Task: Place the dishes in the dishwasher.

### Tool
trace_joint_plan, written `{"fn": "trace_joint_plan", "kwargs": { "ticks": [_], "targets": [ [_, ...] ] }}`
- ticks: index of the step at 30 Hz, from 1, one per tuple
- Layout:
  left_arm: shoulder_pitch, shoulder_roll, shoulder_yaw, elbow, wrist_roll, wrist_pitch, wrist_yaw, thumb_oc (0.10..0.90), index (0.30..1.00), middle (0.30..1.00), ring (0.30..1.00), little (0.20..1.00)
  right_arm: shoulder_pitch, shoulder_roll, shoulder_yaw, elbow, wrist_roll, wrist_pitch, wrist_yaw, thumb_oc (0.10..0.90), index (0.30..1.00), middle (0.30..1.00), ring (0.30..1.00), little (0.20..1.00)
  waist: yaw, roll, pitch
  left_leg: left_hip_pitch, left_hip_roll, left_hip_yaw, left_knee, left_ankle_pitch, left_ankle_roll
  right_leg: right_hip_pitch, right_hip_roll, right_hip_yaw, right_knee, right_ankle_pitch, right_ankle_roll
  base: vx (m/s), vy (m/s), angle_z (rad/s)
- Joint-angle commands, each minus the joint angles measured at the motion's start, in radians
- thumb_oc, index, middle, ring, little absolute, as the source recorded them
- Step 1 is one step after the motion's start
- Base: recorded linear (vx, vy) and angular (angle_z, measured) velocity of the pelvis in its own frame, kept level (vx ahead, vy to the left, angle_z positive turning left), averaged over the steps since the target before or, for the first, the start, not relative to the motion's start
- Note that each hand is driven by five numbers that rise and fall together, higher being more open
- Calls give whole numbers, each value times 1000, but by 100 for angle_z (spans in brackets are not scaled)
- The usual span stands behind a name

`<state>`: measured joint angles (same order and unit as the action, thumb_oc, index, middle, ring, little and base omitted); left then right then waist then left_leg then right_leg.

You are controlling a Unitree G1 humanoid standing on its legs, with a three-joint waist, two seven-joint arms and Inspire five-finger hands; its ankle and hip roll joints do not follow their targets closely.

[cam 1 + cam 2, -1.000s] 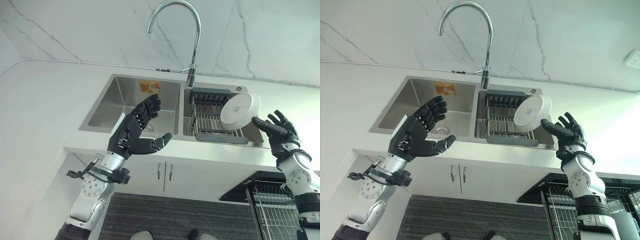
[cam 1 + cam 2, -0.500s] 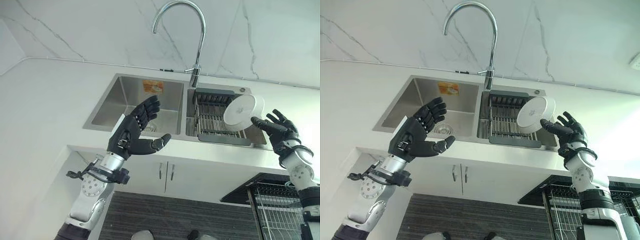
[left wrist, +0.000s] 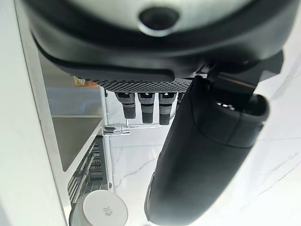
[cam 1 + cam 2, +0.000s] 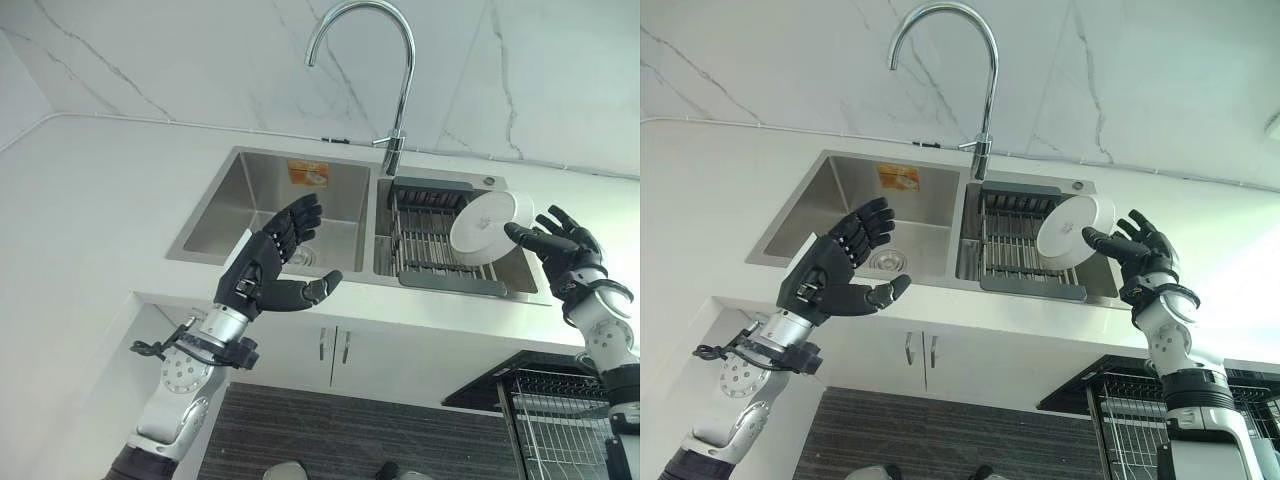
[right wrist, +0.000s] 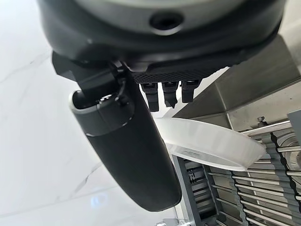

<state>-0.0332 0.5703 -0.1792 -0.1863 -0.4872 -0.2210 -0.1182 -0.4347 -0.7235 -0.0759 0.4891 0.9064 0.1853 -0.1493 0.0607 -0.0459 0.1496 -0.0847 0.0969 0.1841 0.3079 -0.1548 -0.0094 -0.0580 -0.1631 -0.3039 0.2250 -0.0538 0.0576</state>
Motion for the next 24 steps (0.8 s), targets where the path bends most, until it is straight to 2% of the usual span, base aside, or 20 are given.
{"fn": "trace_joint_plan", "kwargs": {
  "ticks": [1,24],
  "targets": [
    [-81,26,-21,-83,-26,-112,13,800,900,900,900,900,-166,-117,1,9,0,-72,26,800,900,900,900,900,26,-14,-64,59,17,-22,-8,-127,-38,17,-22,-8,75,-132,68,0,0,0],
    [-75,33,-23,-82,-35,-113,15,800,900,900,900,900,-208,-122,32,61,47,-40,61,800,900,900,900,900,37,-14,-63,60,19,-26,-8,-122,-42,23,-22,-12,75,-134,66,0,0,0]
  ]
}}
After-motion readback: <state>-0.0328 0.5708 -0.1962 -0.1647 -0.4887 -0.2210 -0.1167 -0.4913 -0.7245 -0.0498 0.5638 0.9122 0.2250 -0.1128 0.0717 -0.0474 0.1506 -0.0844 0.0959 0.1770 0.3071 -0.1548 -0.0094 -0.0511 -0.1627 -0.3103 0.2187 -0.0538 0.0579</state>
